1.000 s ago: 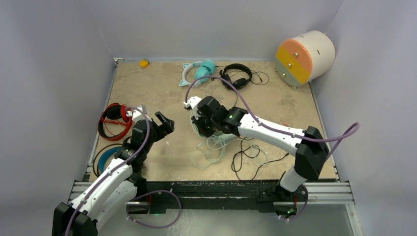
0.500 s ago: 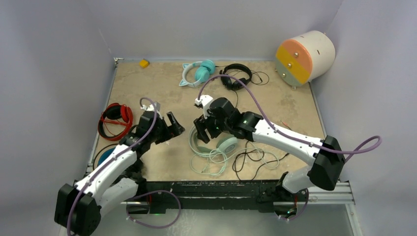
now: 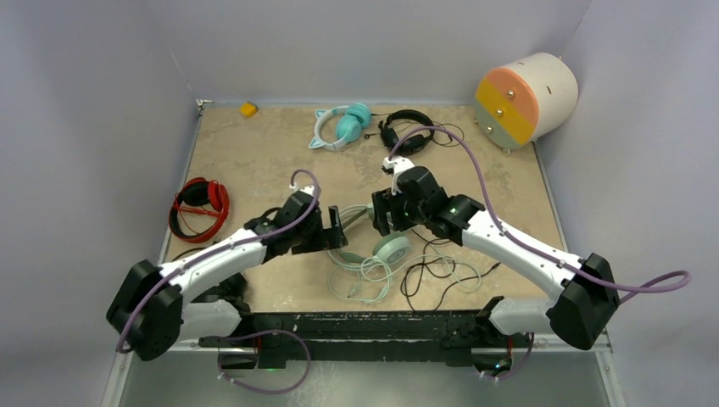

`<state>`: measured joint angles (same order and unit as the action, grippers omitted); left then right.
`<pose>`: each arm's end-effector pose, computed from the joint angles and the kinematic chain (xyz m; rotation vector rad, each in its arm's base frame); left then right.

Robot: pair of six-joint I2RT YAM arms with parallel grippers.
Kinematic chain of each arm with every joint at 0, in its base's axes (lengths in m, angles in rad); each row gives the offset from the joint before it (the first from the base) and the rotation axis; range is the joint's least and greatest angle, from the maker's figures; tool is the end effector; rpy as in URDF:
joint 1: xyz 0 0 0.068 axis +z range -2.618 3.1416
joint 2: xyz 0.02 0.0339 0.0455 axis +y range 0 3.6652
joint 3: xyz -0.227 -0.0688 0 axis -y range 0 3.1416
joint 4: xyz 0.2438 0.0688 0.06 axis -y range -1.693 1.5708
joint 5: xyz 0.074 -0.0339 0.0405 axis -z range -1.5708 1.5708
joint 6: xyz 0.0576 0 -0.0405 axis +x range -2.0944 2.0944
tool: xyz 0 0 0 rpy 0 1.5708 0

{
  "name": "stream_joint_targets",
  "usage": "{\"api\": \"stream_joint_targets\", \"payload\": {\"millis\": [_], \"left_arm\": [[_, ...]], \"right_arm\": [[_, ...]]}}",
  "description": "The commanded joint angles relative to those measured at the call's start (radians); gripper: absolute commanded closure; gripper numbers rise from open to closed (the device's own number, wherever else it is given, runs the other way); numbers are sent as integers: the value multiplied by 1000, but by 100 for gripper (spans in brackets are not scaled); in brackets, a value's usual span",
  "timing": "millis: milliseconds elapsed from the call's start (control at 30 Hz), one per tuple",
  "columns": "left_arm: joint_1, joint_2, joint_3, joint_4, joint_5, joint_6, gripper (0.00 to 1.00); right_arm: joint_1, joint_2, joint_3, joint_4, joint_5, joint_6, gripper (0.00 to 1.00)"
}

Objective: Wrap the headphones
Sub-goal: Place the headphones at the center of the board, then pick up the headphones from the center of the board.

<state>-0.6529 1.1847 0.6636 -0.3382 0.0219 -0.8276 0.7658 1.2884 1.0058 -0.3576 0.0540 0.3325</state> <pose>0.2071 -0.1600 0.1548 -0.2123 2.5430 -0.6601 0.2278 0.2148 0.2426 -0.4569 2.2187 0.5414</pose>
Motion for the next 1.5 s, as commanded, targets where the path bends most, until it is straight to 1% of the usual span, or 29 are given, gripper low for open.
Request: {"api": "stream_joint_targets", "payload": {"millis": [0, 100, 167, 300, 333, 400, 567, 633, 733, 833, 933, 1000, 1133, 1233, 1467], "left_arm": [[-31, 126, 129, -71, -139, -20, 0], [-37, 199, 194, -126, -171, -12, 3], [-48, 226, 218, -141, -182, -11, 4], [-53, 248, 238, -146, -192, -9, 6], [-54, 252, 241, -146, -192, -6, 6], [-53, 264, 248, -147, -195, -5, 7], [-54, 277, 251, -160, -215, -10, 7], [-53, 276, 250, -160, -215, -10, 6], [-53, 275, 251, -163, -215, -11, 6], [-53, 278, 252, -166, -213, -13, 6], [-53, 288, 256, -168, -210, -12, 6], [-54, 296, 260, -168, -208, -9, 7], [-69, 316, 278, -181, -207, -10, 14], [-92, 325, 289, -186, -219, -24, 17], [-109, 390, 328, -213, -234, -41, 23]], "right_arm": [[4, -25, -27, 34, -6, 30, 26], [3, -62, -68, 50, 25, 45, 29], [3, -78, -96, 65, 68, 59, 28], [-5, -36, -92, 43, 78, 83, 22], [-8, -22, -88, 37, 77, 90, 20], [-18, 1, -90, 37, 58, 108, 16], [-71, 27, -127, 61, -38, 152, 14], [-108, 29, -156, 85, -95, 167, 17], [-160, 11, -212, 142, -171, 184, 27], [-200, -4, -266, 186, -235, 196, 35], [-230, -5, -302, 220, -283, 205, 39], [-245, -6, -318, 237, -306, 207, 41], [-253, -16, -328, 247, -322, 205, 44], [-256, -24, -331, 247, -324, 199, 46], [-259, -36, -350, 262, -340, 197, 48]]}}
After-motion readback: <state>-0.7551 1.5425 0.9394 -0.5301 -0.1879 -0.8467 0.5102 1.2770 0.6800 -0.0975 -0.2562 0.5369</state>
